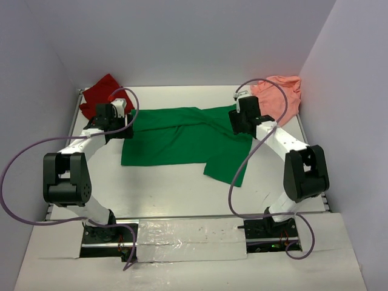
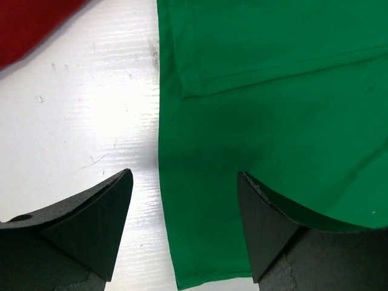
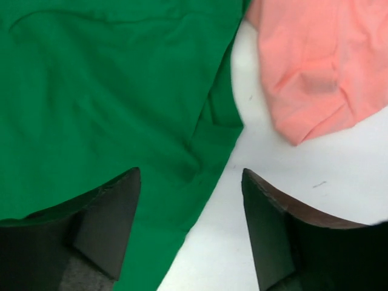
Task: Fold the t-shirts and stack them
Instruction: Fold the flattened tshirt in 1/3 of the way
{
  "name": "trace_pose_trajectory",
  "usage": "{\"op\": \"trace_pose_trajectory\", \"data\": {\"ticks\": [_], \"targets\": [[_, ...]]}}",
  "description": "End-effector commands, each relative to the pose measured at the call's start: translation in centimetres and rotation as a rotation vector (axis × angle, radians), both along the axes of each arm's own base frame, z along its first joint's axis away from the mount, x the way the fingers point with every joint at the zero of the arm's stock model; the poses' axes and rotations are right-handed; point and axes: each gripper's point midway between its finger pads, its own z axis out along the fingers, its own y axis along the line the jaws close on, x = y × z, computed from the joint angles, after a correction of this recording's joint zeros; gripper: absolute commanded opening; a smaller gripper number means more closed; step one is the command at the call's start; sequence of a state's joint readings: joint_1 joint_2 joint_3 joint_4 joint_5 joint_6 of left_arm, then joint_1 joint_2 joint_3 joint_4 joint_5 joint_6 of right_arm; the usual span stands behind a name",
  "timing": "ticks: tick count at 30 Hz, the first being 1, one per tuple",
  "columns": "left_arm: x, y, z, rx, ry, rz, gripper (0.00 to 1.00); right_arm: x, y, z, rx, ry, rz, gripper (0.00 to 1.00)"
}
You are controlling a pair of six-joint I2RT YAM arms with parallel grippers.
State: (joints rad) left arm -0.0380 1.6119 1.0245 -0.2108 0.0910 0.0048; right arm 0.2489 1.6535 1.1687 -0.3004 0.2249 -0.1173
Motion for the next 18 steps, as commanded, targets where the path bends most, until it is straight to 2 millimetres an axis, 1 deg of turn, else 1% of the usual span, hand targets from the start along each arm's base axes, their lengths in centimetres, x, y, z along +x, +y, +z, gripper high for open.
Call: {"op": "trace_pose_trajectory", "data": {"ticks": [1, 3, 4, 6, 7, 8, 9, 11, 12, 13, 14, 15, 16, 17, 18], "targets": [[1.3, -0.3, 1.8, -0.001, -0.091, -0.009, 0.78, -0.5, 1.2, 4.0, 0.076, -0.141, 0.076, 0.75], [1.9, -0.7, 2.5, -0.042, -0.117, 0.018, 0.78, -0.6, 1.8, 4.9, 0.111, -0.192, 0.101, 0.75], [2.2, -0.9, 3.0, -0.050, -0.133, 0.012, 0.78, -0.6, 1.9, 6.0, 0.126, -0.232, 0.099, 0.75], [2.7, -1.6, 3.9, -0.067, -0.151, -0.001, 0.77, -0.4, 2.1, 7.0, 0.151, -0.282, 0.098, 0.75], [2.9, -1.8, 3.9, -0.072, -0.146, -0.003, 0.77, -0.4, 2.9, 7.3, 0.176, -0.287, 0.131, 0.75], [3.0, -2.2, 4.0, -0.078, -0.143, -0.010, 0.77, -0.4, 3.2, 7.4, 0.187, -0.284, 0.144, 0.75], [3.1, -2.5, 4.1, -0.085, -0.145, -0.013, 0.77, -0.3, 3.8, 7.8, 0.198, -0.279, 0.163, 0.73], [3.2, -2.9, 3.8, -0.089, -0.139, -0.014, 0.76, -0.4, 5.1, 6.7, 0.207, -0.228, 0.197, 0.71], [3.3, -3.0, 3.6, -0.090, -0.135, -0.015, 0.76, -0.4, 6.0, 6.8, 0.212, -0.218, 0.238, 0.70], [3.5, -2.9, 3.1, -0.083, -0.125, -0.004, 0.76, -0.4, 6.8, 5.7, 0.198, -0.177, 0.265, 0.69], [3.5, -2.9, 2.9, -0.082, -0.122, 0.003, 0.75, -0.6, 7.0, 5.1, 0.172, -0.152, 0.267, 0.69], [3.7, -2.8, 2.7, -0.081, -0.117, 0.012, 0.75, -0.7, 7.9, 5.1, 0.155, -0.147, 0.289, 0.68], [4.0, -2.5, 2.4, -0.072, -0.118, 0.025, 0.75, -0.7, 8.1, 4.6, 0.140, -0.136, 0.294, 0.68], [4.3, -2.4, 2.3, -0.067, -0.122, 0.035, 0.75, -0.7, 8.4, 4.6, 0.140, -0.140, 0.301, 0.68], [4.7, -2.2, 2.6, -0.064, -0.131, 0.051, 0.74, -0.9, 8.4, 4.3, 0.139, -0.140, 0.299, 0.68]]}}
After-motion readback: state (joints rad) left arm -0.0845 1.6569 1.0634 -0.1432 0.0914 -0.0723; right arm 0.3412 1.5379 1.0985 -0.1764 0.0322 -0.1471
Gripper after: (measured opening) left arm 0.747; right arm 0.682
